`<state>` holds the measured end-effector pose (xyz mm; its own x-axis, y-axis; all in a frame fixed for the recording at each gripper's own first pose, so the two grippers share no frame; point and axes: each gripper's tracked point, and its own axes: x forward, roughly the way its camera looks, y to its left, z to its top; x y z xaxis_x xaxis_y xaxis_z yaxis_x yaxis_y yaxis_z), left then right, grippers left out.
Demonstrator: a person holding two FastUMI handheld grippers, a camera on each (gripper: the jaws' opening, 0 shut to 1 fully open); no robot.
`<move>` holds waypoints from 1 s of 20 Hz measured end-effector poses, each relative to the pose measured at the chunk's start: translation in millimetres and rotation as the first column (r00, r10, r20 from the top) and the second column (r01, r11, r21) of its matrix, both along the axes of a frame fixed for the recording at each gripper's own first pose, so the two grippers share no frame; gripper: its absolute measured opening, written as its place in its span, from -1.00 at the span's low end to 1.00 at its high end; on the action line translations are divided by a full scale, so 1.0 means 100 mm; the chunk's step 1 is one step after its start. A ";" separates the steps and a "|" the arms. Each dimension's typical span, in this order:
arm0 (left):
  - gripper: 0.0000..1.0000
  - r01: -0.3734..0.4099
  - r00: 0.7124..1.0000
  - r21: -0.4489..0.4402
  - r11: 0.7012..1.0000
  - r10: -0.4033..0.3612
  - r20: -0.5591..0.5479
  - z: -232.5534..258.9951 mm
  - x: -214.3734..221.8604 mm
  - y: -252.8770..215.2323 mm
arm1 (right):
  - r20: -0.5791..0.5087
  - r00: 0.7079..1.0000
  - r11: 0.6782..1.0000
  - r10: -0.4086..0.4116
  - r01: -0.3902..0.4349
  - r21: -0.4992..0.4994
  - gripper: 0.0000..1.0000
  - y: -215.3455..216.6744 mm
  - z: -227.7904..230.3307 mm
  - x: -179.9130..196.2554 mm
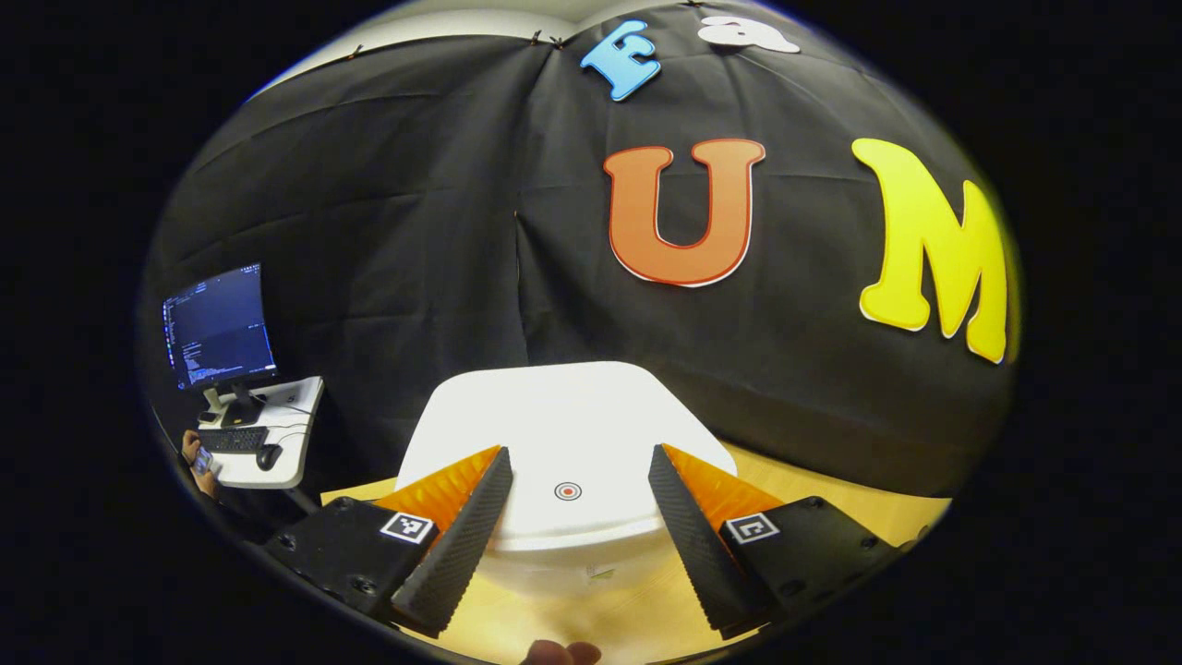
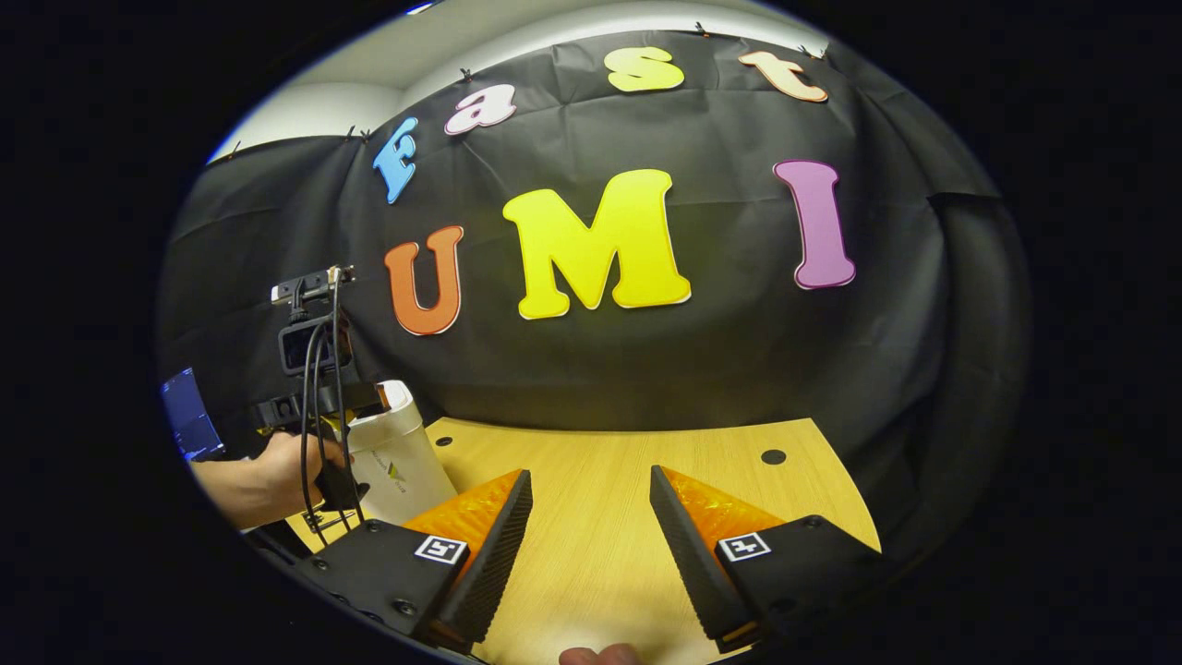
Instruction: Press the lid of the desktop garbage bin to open it, pick up the crumpled paper on the desktop and throw it into the bin, then pick up the pop can on the desktop and drop it into the bin, and finally close the garbage bin lid.
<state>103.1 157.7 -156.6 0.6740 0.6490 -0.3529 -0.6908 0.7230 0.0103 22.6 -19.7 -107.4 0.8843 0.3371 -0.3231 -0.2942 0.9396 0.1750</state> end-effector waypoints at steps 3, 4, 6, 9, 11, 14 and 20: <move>0.97 0.051 0.999 0.061 0.997 -0.050 -0.008 0.05 0.01 -0.03 | -0.001 1.000 1.000 0.006 -0.006 0.006 0.67 0.02 -0.02 -0.02; 0.98 0.051 0.999 0.048 0.998 -0.051 0.005 -0.01 -0.02 -0.04 | -0.008 1.000 1.000 0.010 -0.010 0.008 0.67 0.03 -0.03 -0.02; 0.98 0.053 0.998 0.067 0.996 -0.055 0.016 0.03 -0.02 -0.02 | -0.008 1.000 1.000 0.010 -0.010 0.012 0.67 0.04 -0.03 -0.03; 0.95 0.091 0.995 0.085 0.992 -0.094 0.036 0.10 0.00 -0.05 | 0.000 1.000 1.000 -0.001 0.001 0.020 0.67 0.02 0.00 -0.03; 0.97 0.132 0.988 0.067 0.989 -0.137 0.073 0.16 -0.03 -0.07 | 0.010 1.000 1.000 -0.016 0.016 0.026 0.67 0.00 0.04 -0.02; 0.96 0.176 0.977 0.105 0.979 -0.187 0.103 0.44 -0.10 -0.07 | 0.023 0.999 0.999 -0.039 0.038 0.024 0.66 -0.01 0.08 -0.04; 0.96 0.434 0.868 0.178 0.883 -0.463 0.179 0.88 -0.45 -0.63 | 0.120 0.990 0.997 -0.069 0.073 -0.030 0.66 0.07 0.33 -0.14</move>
